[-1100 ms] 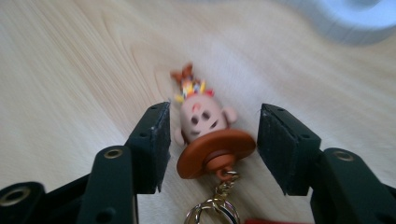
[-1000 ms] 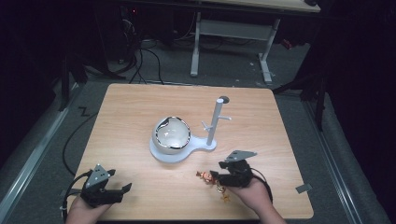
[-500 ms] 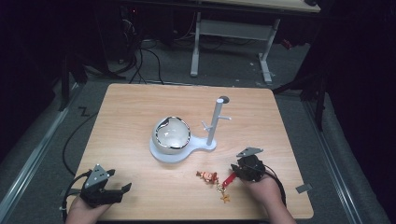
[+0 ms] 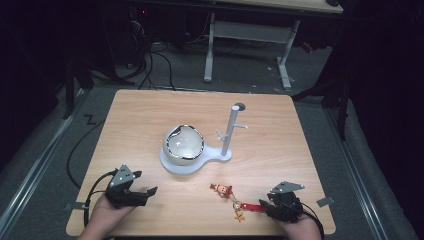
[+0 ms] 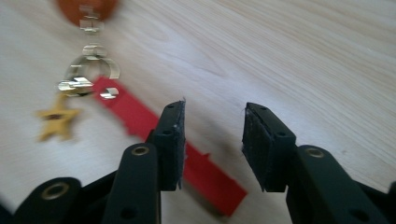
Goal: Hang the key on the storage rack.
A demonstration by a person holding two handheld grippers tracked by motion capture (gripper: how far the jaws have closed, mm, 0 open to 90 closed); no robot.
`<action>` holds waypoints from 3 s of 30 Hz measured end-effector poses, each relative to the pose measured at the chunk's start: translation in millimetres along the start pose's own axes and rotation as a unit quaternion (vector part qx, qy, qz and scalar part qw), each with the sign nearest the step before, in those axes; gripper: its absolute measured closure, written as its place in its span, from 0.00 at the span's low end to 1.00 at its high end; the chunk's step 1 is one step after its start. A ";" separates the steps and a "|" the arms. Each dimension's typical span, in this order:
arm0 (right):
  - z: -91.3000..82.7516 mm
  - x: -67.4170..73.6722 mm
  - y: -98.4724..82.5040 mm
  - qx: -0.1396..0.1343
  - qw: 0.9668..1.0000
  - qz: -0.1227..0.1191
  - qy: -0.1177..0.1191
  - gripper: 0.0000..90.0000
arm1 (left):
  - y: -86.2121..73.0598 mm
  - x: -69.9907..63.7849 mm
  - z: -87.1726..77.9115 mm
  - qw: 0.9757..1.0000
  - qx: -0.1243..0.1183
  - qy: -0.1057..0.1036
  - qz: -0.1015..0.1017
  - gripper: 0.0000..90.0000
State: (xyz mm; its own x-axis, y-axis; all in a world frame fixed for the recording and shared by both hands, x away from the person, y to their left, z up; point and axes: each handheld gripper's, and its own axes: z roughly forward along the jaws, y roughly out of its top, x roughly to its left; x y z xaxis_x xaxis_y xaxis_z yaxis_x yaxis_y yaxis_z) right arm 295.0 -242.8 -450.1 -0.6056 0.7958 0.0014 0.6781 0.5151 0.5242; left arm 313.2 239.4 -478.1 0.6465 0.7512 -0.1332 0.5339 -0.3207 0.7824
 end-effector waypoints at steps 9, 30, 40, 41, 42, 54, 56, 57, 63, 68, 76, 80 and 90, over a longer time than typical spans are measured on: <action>15.8 16.2 21.0 0.069 0.991 -0.110 0.042 0.58 | -5.0 2.4 -5.8 1.000 0.001 0.008 -0.007 0.19; 37.8 26.0 63.9 0.208 0.967 -0.141 0.042 0.77 | -7.4 1.5 -11.3 1.000 -0.002 0.010 -0.004 0.19; 54.6 36.5 88.2 0.300 0.927 -0.217 0.051 0.67 | -7.3 1.8 -11.4 1.000 -0.002 0.008 -0.004 0.19; 56.6 34.9 90.2 0.307 0.926 -0.215 0.054 0.68 | -7.2 1.6 -11.5 1.000 -0.002 0.008 -0.003 0.19; 58.0 33.3 92.5 0.313 0.923 -0.215 0.061 0.72 | -7.2 1.6 -11.6 1.000 -0.002 0.009 -0.002 0.19; 57.8 35.3 92.9 0.316 0.925 -0.206 0.051 0.81 | -7.3 1.1 -11.1 1.000 -0.002 0.007 -0.002 0.20; 57.5 35.4 92.6 0.317 0.927 -0.192 0.050 0.81 | -7.5 1.1 -10.5 1.000 0.000 0.007 -0.001 0.20; 57.4 35.6 93.0 0.320 0.927 -0.188 0.048 0.81 | -7.7 0.9 -10.2 1.000 0.000 0.006 -0.002 0.20; 57.0 34.3 91.5 0.313 0.933 -0.171 0.047 0.81 | -8.4 0.1 -10.0 1.000 0.001 0.005 -0.003 0.20; 58.1 35.2 93.4 0.321 0.931 -0.169 0.044 0.82 | -8.7 -0.3 -8.7 1.000 0.005 0.005 0.000 0.20; 51.7 31.5 95.4 0.314 0.937 -0.144 0.053 0.83 | -9.3 0.7 -9.6 1.000 0.003 0.006 -0.004 0.20; 40.8 24.3 100.1 0.297 0.946 -0.114 0.065 0.83 | -9.0 1.1 -9.6 1.000 0.002 0.006 -0.005 0.20; 0.3 9.3 123.6 0.257 0.962 -0.076 0.046 0.83 | -7.9 0.8 -9.9 1.000 0.002 0.004 -0.004 0.21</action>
State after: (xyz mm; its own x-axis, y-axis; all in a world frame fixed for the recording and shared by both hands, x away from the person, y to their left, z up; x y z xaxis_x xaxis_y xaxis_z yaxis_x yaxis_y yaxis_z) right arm 373.3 -171.6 -385.5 -0.7320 0.6798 0.0462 0.6812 0.7312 0.0348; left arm 304.1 248.3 -478.3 0.6380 0.7581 -0.1351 0.5417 -0.3171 0.7785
